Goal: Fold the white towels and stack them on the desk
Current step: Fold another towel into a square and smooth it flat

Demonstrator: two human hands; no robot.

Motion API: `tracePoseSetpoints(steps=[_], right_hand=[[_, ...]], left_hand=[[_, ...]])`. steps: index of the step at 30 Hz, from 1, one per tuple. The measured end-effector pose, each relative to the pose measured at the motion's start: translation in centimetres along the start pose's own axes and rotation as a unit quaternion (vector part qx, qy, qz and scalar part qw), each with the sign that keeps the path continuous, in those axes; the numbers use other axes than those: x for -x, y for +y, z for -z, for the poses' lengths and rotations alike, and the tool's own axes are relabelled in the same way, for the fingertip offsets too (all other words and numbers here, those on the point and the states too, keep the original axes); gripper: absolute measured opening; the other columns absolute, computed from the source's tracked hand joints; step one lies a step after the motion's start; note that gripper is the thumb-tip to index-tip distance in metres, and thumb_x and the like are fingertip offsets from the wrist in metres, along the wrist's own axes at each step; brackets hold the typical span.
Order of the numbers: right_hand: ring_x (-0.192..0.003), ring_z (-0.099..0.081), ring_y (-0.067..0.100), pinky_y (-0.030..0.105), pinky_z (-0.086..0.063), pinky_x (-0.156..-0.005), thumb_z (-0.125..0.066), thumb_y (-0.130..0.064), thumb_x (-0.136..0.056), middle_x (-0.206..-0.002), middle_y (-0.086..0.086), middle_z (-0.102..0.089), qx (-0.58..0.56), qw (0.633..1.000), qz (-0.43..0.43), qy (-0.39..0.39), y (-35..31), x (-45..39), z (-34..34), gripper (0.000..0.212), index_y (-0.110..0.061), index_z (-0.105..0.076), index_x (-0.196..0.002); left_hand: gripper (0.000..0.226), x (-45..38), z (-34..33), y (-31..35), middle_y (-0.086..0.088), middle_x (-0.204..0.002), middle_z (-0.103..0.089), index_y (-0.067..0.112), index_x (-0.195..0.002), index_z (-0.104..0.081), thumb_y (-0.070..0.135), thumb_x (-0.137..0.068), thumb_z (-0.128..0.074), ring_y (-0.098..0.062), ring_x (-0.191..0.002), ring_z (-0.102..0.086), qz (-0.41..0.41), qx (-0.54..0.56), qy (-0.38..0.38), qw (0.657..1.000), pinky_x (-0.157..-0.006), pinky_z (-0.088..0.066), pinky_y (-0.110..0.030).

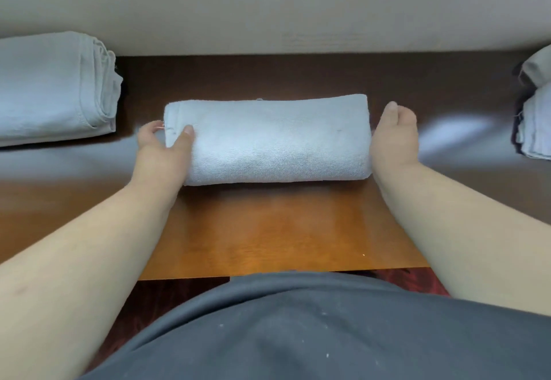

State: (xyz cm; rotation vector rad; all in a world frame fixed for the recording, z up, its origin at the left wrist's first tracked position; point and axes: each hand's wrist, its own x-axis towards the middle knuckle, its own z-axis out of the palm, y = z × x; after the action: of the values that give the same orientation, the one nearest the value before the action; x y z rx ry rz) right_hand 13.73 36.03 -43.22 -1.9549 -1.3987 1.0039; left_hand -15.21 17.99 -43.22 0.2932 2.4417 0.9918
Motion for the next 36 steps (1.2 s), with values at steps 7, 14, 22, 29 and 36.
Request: tracePoseSetpoints(steps=[7,14,22,29,36], right_hand=[[-0.073,-0.056,-0.015,0.006,-0.035,-0.057,-0.047,-0.039,-0.099,-0.085,-0.02,-0.064,0.072,0.988,0.053,-0.122,3.2,4.4,1.1,0.014,-0.034,-0.06,-0.096],[-0.107,-0.056,0.017,0.028,-0.038,-0.09,-0.037,-0.04,-0.102,-0.118,-0.003,-0.062,0.038,0.99,0.04,-0.132,3.3,3.4,0.2,0.033,-0.031,-0.06,-0.124],[-0.089,-0.057,0.018,0.029,-0.037,-0.076,-0.043,-0.05,-0.098,-0.102,-0.009,-0.061,0.085,0.987,-0.007,-0.134,2.5,1.9,-0.5,0.039,-0.032,-0.051,-0.133],[-0.083,-0.057,0.018,0.03,-0.039,-0.07,-0.043,-0.053,-0.097,-0.097,-0.01,-0.059,0.129,0.984,-0.021,-0.118,2.7,1.3,-0.9,0.045,-0.027,-0.045,-0.132],[-0.129,-0.045,0.027,0.041,-0.039,-0.103,-0.05,-0.03,-0.099,-0.143,0.004,-0.046,0.176,0.976,0.066,-0.114,1.6,2.0,-0.4,0.05,-0.023,-0.035,-0.146]], left_hand=[[0.052,1.9,0.0,-1.7,-0.006,-0.111,-0.056,0.025,-0.132,-0.045,0.061,-0.095,-0.04,-0.032,-0.101,-0.049,0.009,-0.058,-0.063,0.996,-0.086,-0.033,-0.033],[0.052,0.3,0.1,-1.0,-0.015,-0.138,-0.052,0.018,-0.145,-0.036,0.048,-0.103,-0.033,-0.034,-0.125,-0.047,-0.056,-0.108,-0.058,0.991,-0.086,-0.026,-0.029],[0.05,-2.0,-0.5,1.1,-0.007,-0.127,-0.056,0.024,-0.131,-0.046,0.057,-0.094,-0.046,-0.034,-0.119,-0.053,0.017,-0.142,-0.059,0.988,-0.095,-0.039,-0.035],[0.046,5.7,-3.9,3.3,-0.005,-0.148,-0.047,0.025,-0.139,-0.051,0.037,-0.096,-0.041,-0.025,-0.139,-0.037,-0.595,-0.289,-0.055,0.748,-0.115,-0.022,-0.049],[0.071,2.1,-6.1,4.4,0.002,-0.164,0.01,0.051,-0.147,0.008,0.079,-0.084,-0.008,-0.033,-0.148,0.015,-0.427,-0.488,-0.191,0.737,-0.108,0.006,-0.072]])
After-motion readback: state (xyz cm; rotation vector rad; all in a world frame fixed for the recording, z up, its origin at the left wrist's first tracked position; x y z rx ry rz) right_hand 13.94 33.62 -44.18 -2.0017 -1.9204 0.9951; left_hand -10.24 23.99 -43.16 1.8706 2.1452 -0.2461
